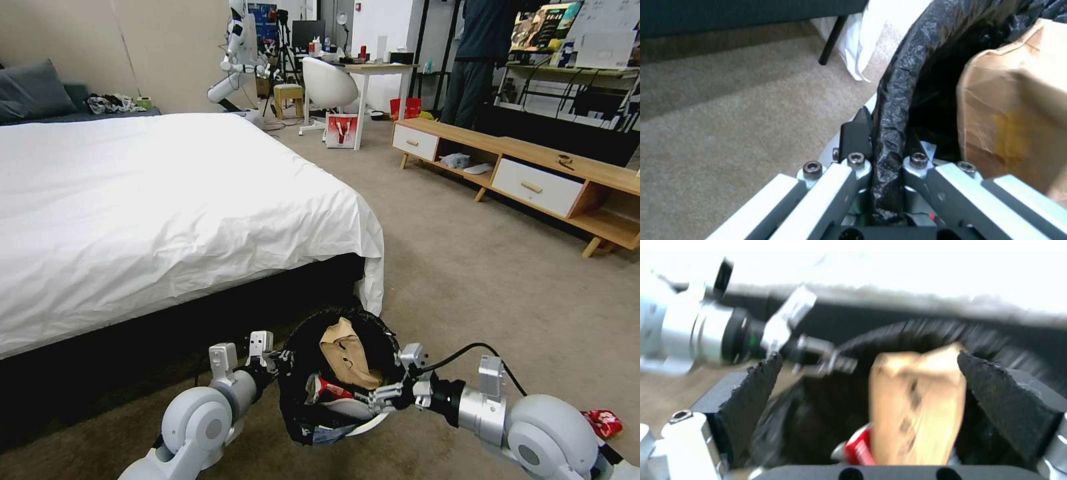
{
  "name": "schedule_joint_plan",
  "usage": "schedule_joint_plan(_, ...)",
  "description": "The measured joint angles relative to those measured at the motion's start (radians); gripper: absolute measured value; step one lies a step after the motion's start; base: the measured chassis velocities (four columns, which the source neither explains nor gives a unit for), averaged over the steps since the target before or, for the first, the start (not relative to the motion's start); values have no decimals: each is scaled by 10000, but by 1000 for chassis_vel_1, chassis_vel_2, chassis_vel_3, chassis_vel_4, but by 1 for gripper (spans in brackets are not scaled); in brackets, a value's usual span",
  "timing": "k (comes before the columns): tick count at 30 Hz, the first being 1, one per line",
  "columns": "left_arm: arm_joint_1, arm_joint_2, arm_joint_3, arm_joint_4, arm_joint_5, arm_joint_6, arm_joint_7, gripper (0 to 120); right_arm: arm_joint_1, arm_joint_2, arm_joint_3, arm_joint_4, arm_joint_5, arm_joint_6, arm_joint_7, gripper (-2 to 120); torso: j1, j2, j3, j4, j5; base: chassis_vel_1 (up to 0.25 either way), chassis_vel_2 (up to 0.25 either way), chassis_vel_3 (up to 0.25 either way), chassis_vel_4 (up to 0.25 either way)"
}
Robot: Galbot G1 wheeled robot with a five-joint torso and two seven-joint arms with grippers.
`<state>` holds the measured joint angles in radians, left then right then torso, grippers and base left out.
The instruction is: Pick up the trash bin and place the garbage on the floor into it.
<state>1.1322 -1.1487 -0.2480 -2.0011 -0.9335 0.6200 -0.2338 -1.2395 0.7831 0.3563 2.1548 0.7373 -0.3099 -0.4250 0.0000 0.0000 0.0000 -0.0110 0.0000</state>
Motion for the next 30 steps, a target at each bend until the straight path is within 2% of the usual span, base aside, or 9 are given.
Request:
schedule_joint_plan(7, 140, 16, -474, -228, -48, 0, -31, 2, 185, 309, 1411, 543, -112, 1158, 278, 100, 0, -1, 0, 1, 0, 0, 0, 0, 0)
schedule_joint_plan(11, 202, 14, -612, -332, -56, 3, -61, 2, 98, 406, 2102, 711, -52, 1355, 360, 100, 0, -1, 0, 1, -1, 0, 0, 0, 0)
schedule_joint_plan(17, 329, -15, -884, -596, -52, 9, -157, 2, -135, 700, 3037, 832, 70, 1364, 1487, 100, 0, 0, 0, 0, 1, 0, 0, 0, 0)
schedule_joint_plan(19, 409, -44, -1057, -777, -41, 10, -181, 2, -243, 841, 3283, 777, -143, 1097, 2382, 100, 0, 0, 0, 1, 0, 0, 0, 0, 0)
schedule_joint_plan(20, 409, -44, -1057, -777, -41, 10, -181, 2, -243, 841, 3283, 777, -143, 1097, 2382, 100, 0, 0, 0, 1, 0, 0, 0, 0, 0)
schedule_joint_plan(23, 518, -73, -1381, -1065, -32, 10, -238, 2, -432, 1120, 3409, 778, -672, 202, 4062, 100, 0, 0, 0, 0, 0, 0, 0, 0, 0)
schedule_joint_plan(24, 518, -73, -1381, -1065, -32, 10, -238, 2, -432, 1120, 3409, 778, -672, 202, 4062, 100, 0, 0, 0, 0, 0, 0, 0, 0, 0)
schedule_joint_plan(26, 592, -64, -1640, -1280, -28, 10, -301, 2, -550, 1348, 3362, 830, -749, -576, 5357, 100, 0, -1, 0, 0, -1, 0, 0, 0, 0)
schedule_joint_plan(30, 684, -59, -1862, -1451, -29, 10, -324, 2, -617, 1612, 3343, 680, -1060, -807, 5905, 100, 0, -1, 0, 2, 0, 0, 0, 0, 0)
